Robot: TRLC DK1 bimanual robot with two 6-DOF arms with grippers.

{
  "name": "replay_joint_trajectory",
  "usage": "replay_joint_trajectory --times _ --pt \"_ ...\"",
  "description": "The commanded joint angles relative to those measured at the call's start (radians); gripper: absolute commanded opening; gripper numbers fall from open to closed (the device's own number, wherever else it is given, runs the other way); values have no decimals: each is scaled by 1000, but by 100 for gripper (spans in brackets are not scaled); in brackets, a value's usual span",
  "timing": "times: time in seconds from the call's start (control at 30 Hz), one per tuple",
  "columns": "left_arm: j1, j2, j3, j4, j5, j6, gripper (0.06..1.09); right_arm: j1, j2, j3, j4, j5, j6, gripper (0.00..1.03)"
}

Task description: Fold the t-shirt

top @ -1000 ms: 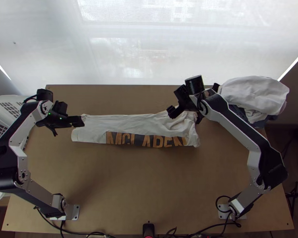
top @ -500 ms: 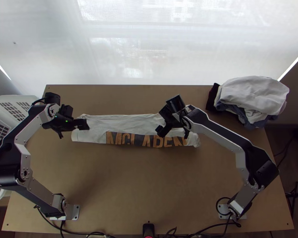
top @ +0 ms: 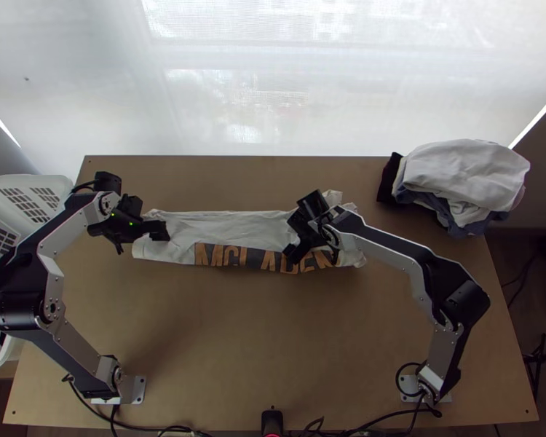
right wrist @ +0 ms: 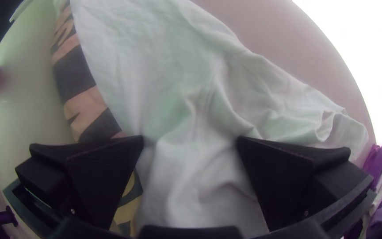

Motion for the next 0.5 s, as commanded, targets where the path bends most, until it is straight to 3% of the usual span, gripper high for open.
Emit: replay_joint_trajectory --times 0.0,0.2,0.3,0.43,0.47 --pt "-23 37 -3 11 -21 -3 103 -13 29 -27 23 5 -1 99" --pt "-48 55 1 6 -21 -4 100 -19 32 -25 29 5 -1 99" --pt "-63 56 3 6 -14 -4 78 -19 32 -23 32 5 -1 99" --pt "-82 55 15 9 6 -12 33 -20 32 -22 36 5 -1 99" --pt "-83 55 20 9 14 -17 30 -20 32 -22 36 5 -1 99"
